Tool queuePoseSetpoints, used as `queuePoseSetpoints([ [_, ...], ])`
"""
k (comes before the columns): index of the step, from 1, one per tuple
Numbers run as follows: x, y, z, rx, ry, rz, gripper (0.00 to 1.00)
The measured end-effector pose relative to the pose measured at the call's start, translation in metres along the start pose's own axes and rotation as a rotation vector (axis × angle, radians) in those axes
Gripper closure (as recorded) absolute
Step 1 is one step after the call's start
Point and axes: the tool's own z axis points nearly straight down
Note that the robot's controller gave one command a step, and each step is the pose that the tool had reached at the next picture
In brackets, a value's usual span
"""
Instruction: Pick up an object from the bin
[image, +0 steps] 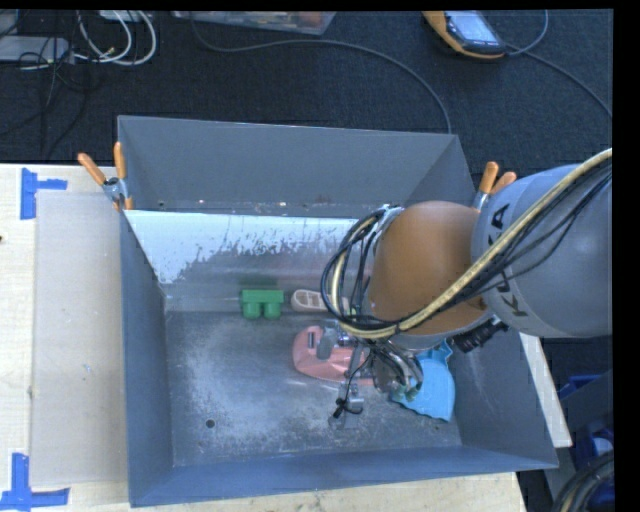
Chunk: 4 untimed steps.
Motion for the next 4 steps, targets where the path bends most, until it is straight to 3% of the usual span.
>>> queuePoseSetpoints([
  [1,-0.002,0.0,-0.004,-0.001,-0.008,0.003,0.0],
  [2,-0.039,-0.034,0.06,0.0,-0.008,-0.014,0.0],
  [3,-0.053,-0.038,0.083,-0.007,-0.029,0.026,0.0],
  [4,-0.053,-0.036,0.083,-0.006,-0.029,0.059,0.0],
])
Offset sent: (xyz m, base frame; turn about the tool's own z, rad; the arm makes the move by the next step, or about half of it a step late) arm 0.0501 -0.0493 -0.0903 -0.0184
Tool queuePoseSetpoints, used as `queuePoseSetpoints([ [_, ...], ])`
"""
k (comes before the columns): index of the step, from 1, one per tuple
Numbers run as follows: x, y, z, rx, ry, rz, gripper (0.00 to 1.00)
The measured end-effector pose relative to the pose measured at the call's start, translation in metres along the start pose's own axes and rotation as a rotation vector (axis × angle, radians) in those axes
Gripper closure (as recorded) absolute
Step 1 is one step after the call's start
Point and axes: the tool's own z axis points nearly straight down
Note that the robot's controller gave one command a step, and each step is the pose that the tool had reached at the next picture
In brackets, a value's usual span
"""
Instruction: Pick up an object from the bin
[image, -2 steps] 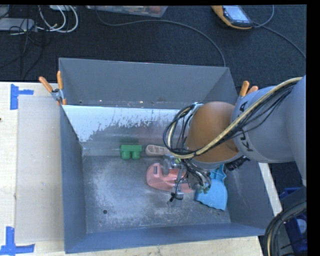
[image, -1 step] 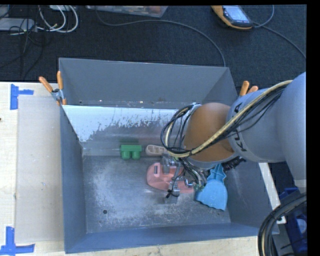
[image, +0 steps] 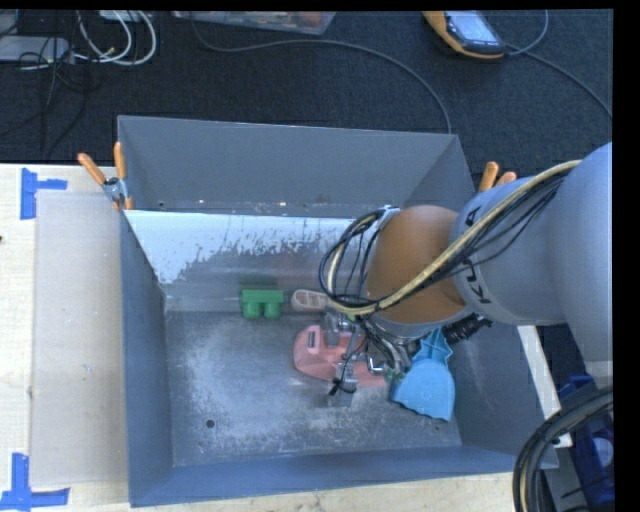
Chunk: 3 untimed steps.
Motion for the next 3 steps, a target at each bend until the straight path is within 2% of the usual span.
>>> queuePoseSetpoints([
  [1,-0.0019,-0.0012,-0.0027,-0.002,-0.004,-0.032,0.0],
  [2,-0.0013,0.0024,-0.0053,-0.004,0.002,-0.001,1.0],
  [3,-0.0013,0.0024,-0.0053,-0.004,0.002,-0.001,1.0],
])
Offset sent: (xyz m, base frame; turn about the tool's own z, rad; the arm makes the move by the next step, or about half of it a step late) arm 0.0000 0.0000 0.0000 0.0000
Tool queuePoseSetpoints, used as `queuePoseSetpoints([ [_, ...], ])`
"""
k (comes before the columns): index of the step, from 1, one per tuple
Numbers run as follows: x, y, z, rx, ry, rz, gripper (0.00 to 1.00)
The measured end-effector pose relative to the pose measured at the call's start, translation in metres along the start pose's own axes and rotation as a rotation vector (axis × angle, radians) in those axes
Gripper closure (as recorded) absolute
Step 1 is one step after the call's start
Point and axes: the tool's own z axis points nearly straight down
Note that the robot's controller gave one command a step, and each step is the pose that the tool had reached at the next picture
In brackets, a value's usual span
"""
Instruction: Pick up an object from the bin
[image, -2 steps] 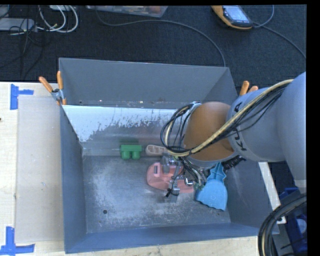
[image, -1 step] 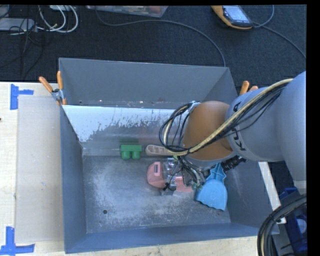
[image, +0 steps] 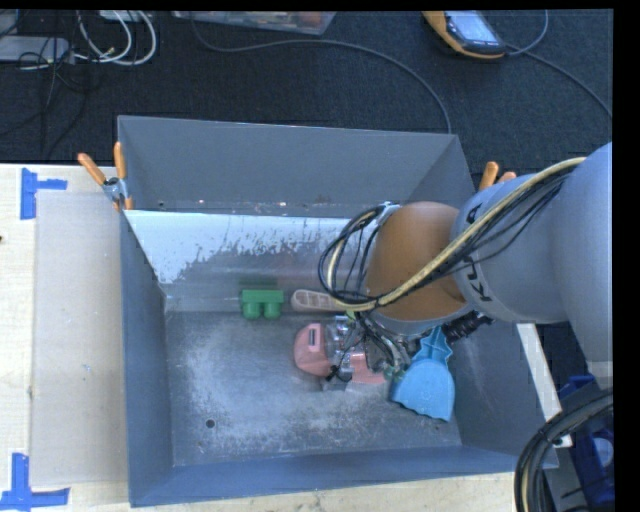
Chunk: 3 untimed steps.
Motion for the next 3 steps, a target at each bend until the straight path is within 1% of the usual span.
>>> queuePoseSetpoints([
  [1,0.002,0.0,-0.006,0.001,0.006,0.0,1.0],
  [2,0.004,-0.001,-0.023,0.002,0.011,0.001,1.0],
  [3,0.003,-0.001,-0.045,0.003,0.008,0.001,1.0],
])
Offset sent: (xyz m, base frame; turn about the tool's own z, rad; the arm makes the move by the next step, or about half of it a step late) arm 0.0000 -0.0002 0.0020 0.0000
